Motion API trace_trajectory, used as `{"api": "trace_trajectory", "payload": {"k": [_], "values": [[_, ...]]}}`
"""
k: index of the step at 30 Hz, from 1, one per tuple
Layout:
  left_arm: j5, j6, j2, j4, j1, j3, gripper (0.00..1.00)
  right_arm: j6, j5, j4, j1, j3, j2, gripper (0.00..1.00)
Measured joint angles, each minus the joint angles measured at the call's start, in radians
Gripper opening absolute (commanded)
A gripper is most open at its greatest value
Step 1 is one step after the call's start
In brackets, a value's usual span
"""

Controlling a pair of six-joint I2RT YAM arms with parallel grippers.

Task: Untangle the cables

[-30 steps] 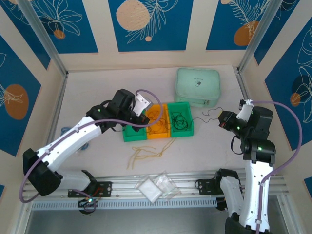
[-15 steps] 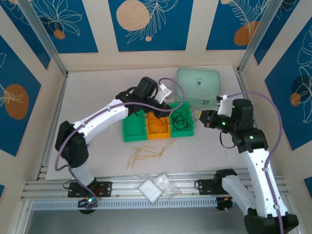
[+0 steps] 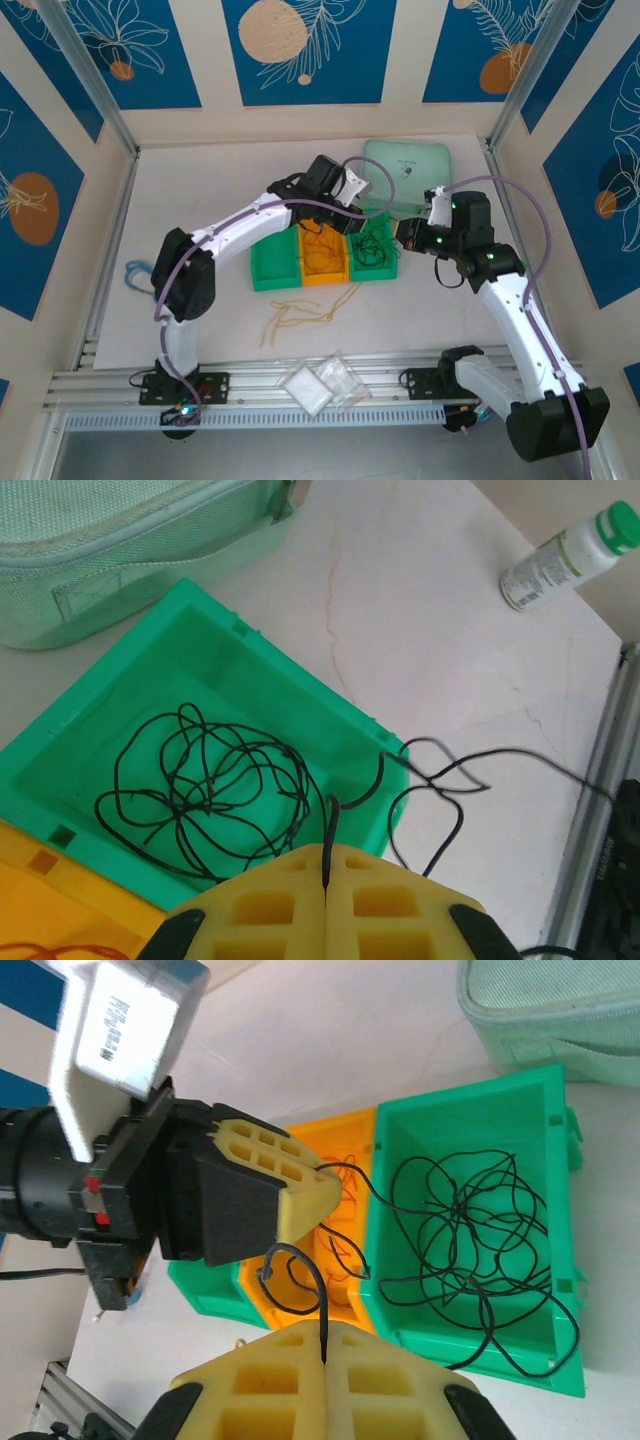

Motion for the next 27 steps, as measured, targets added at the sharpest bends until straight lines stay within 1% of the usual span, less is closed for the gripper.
{"api": "trace_trajectory", "payload": {"k": [5,9,17,21,27], "values": [[-0.026,-0.010,0.047,-0.009,0.000,0.050,0.00,0.000,0.003,0.048,0.000,-0.014,0.062,0.00],[-0.047,-0.012,0.077,-0.022,0.000,0.084,0.04,0.000,0.003,0.084,0.000,-0.016,0.081,0.00],[-0.059,-0.036,0.133,-0.032,-0.001,0.101,0.23,0.011,-0.002,0.144,0.000,-0.032,0.138,0.00],[-0.058,-0.039,0.140,-0.039,-0.001,0.101,0.30,0.011,-0.005,0.158,0.000,-0.040,0.154,0.00],[-0.059,-0.039,0.135,-0.040,-0.002,0.098,0.31,0.011,0.002,0.169,-0.001,-0.042,0.169,0.00]]}}
